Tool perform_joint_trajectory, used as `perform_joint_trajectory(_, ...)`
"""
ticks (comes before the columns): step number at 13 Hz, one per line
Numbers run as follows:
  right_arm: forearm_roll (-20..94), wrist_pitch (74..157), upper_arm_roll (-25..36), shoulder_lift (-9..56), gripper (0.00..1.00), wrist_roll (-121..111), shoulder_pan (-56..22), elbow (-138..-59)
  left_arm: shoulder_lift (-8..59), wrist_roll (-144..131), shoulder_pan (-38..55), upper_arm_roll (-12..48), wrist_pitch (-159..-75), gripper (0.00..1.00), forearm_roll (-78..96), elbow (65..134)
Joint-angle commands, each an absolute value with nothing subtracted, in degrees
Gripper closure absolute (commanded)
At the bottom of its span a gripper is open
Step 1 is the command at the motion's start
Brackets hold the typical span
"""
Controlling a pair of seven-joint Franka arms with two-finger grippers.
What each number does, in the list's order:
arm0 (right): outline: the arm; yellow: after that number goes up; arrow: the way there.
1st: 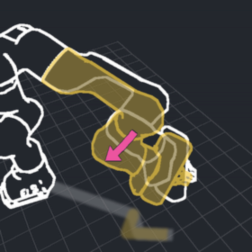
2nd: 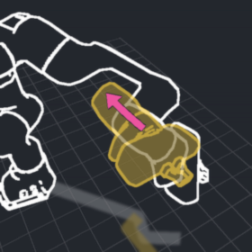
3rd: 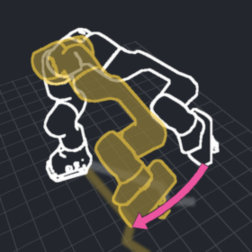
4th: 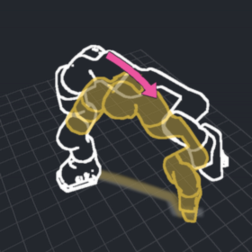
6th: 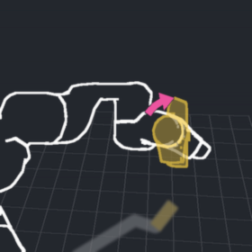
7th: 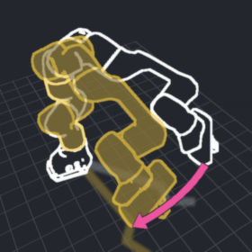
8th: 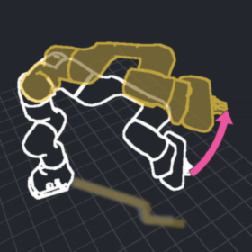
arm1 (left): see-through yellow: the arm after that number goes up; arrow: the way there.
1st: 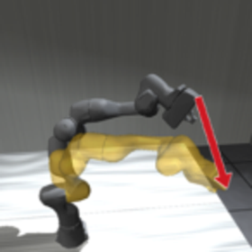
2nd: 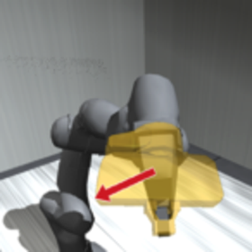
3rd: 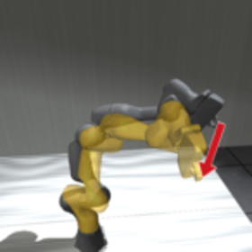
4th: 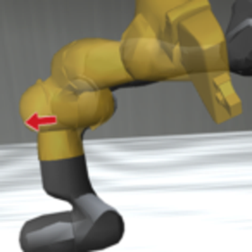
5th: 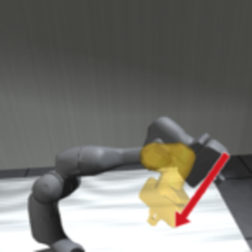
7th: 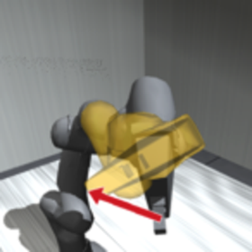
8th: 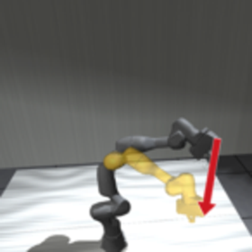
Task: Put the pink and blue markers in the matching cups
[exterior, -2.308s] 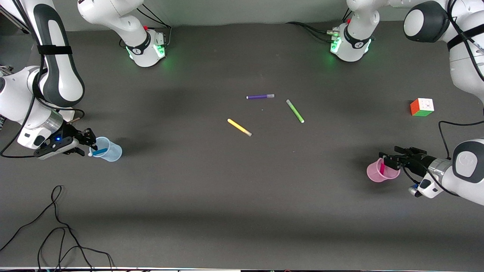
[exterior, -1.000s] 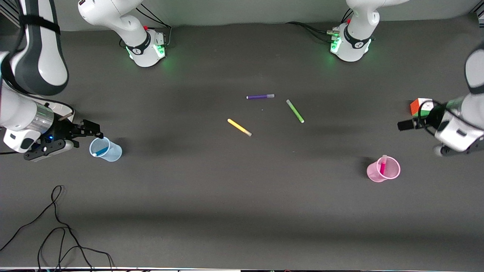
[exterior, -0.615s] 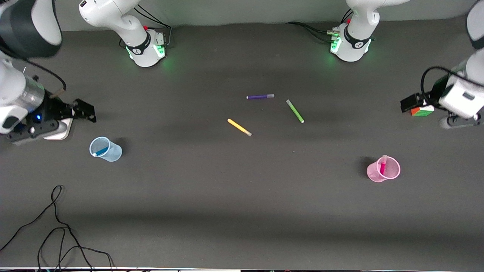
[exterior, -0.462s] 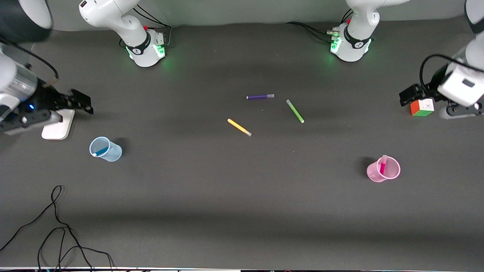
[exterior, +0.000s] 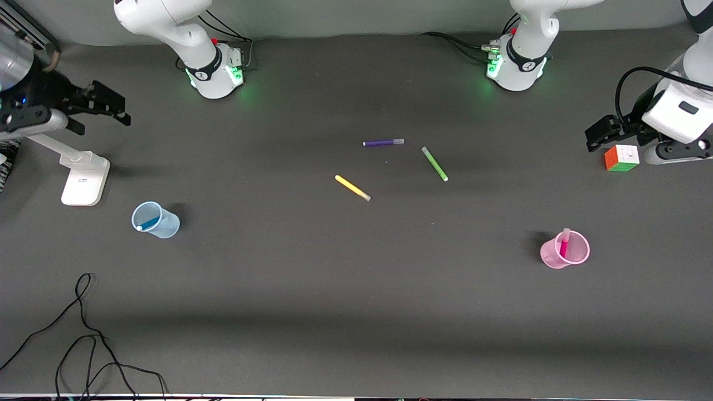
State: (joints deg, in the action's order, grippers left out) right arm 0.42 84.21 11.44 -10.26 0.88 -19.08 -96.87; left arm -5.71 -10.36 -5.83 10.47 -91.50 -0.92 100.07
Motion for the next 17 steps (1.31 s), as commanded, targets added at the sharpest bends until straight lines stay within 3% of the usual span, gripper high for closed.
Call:
perform_joint_trajectory(1, -0.36, 85.42, 6.08, -11.69, 0.0, 2.55, -11.89, -100.36, -5.37, -10.37, -5.98, 10.28, -93.25, 0.0, -0.52, 100.37)
perform_joint_trajectory(5, 0.09, 88.85, -1.04, -10.99, 0.0, 2.46, -3.36, -100.9, -5.01, -9.76, -6.06, 10.11, -93.52, 0.0, -1.14, 98.53)
perform_joint_trajectory(12, 0.79, 89.03, -0.79, -5.28, 0.0, 1.94, -3.25, -96.51, -4.4, -7.3, -6.42, 8.44, -89.92, 0.0, -2.46, 95.28)
perform_joint_trajectory(17, 0.7, 88.77, 0.43, -4.92, 0.0, 1.41, -2.99, -96.42, -4.31, -7.29, -7.73, 8.53, -89.65, 0.0, -2.46, 94.57)
